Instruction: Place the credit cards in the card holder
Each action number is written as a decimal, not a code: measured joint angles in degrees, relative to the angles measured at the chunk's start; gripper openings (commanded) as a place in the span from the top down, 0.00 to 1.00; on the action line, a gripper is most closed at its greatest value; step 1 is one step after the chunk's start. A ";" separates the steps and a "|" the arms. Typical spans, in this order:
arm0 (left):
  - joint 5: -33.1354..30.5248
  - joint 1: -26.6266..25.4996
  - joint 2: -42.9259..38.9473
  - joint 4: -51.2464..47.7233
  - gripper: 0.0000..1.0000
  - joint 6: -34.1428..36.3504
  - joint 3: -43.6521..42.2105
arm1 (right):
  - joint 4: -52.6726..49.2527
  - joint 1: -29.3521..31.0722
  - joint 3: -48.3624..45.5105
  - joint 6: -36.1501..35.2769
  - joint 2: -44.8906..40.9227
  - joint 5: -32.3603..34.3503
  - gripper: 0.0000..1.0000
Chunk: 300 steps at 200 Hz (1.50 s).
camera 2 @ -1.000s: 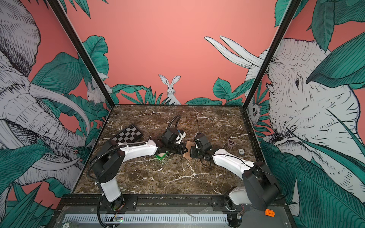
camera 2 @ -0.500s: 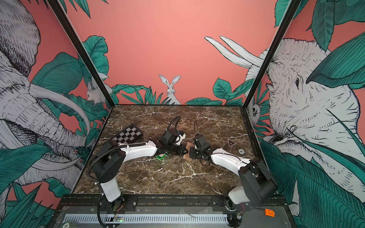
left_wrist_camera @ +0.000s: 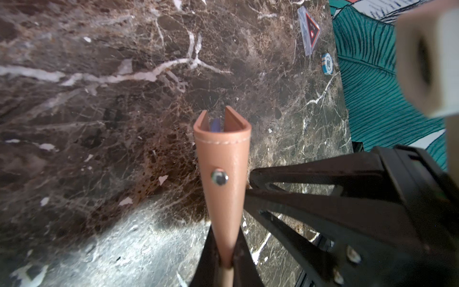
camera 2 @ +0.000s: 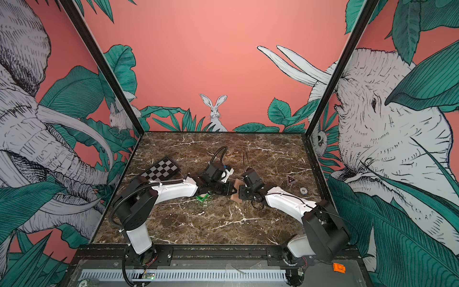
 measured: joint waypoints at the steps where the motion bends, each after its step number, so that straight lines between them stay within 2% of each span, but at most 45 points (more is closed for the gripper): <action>1: 0.02 0.00 0.00 0.00 0.92 0.00 0.00 | -0.02 0.00 0.00 0.00 0.00 0.00 0.82; 68: 0.55 0.00 0.00 -0.02 0.92 0.00 0.17 | 0.61 0.35 0.79 -0.07 0.68 0.00 0.86; 146: 0.44 -0.11 0.00 0.00 0.92 -0.02 0.20 | 0.57 0.70 1.36 0.04 1.18 1.22 0.99; 300: -0.52 -0.55 0.00 1.20 0.92 -0.50 -0.48 | 0.63 1.16 -0.33 0.92 -1.09 3.19 1.00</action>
